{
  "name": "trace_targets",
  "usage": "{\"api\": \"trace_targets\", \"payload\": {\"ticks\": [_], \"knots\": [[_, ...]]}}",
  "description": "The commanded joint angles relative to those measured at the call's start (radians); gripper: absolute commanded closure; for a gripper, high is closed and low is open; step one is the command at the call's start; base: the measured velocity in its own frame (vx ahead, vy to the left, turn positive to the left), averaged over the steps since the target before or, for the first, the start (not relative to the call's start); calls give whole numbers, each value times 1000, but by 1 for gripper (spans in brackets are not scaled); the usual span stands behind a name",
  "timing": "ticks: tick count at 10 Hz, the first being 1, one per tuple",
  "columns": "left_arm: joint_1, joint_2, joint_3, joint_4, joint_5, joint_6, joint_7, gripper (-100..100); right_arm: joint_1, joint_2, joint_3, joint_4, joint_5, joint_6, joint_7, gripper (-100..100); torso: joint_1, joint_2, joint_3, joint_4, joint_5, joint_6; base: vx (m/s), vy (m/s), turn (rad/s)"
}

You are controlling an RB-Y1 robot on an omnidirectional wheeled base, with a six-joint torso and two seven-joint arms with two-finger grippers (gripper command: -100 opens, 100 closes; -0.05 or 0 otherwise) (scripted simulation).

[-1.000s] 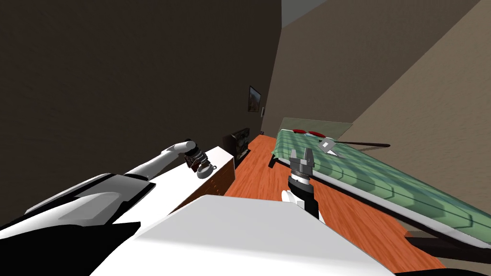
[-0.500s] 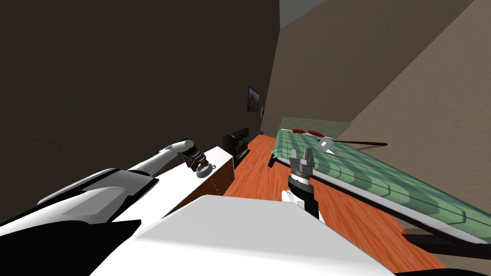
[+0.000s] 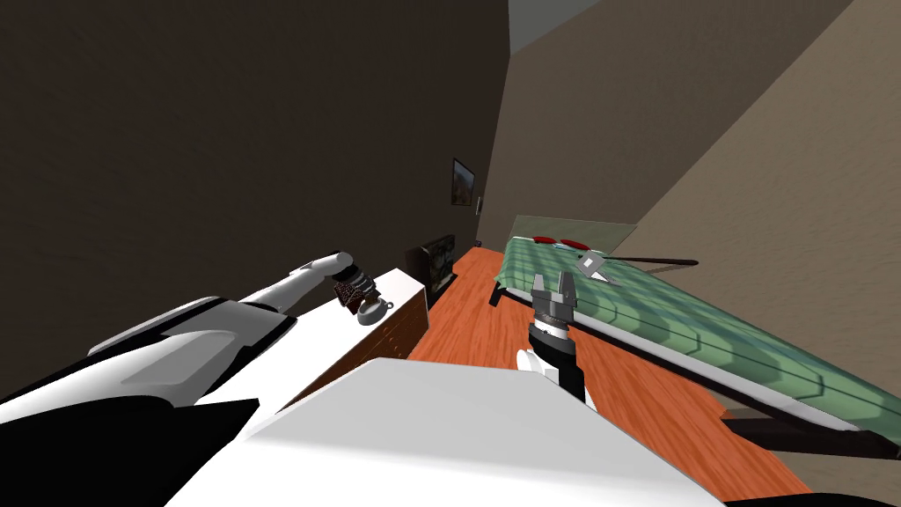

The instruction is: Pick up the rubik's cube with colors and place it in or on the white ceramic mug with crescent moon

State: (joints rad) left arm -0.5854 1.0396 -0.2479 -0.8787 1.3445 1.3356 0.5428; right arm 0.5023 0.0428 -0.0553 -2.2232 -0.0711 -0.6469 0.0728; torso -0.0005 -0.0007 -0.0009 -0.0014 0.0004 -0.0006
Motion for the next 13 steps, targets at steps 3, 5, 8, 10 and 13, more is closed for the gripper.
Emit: {"api": "trace_targets", "payload": {"ticks": [3,5,8,10,13], "knots": [[-58,20,-54,112,47,-11,-53,-100,0,0,0,0,0,0,0,0,1,0,0,0,0,0,-11,-18,-33],[-102,20,-58,146,50,-11,-88,-100,0,0,0,0,0,0,0,0,-6,3,2,1,-1,0,-46,-64,-14],[-102,20,-58,249,50,-11,-103,-100,0,0,0,0,0,0,0,0,0,0,0,0,0,0,3,2,2],[-182,41,-115,313,101,-21,-174,-100,0,0,0,0,0,0,0,0,-5,1,0,0,-1,1,-37,-85,-72],[-203,41,-115,416,101,-21,-207,-100,0,0,0,0,0,0,0,0,-1,1,1,0,0,0,-16,-8,6]]}}
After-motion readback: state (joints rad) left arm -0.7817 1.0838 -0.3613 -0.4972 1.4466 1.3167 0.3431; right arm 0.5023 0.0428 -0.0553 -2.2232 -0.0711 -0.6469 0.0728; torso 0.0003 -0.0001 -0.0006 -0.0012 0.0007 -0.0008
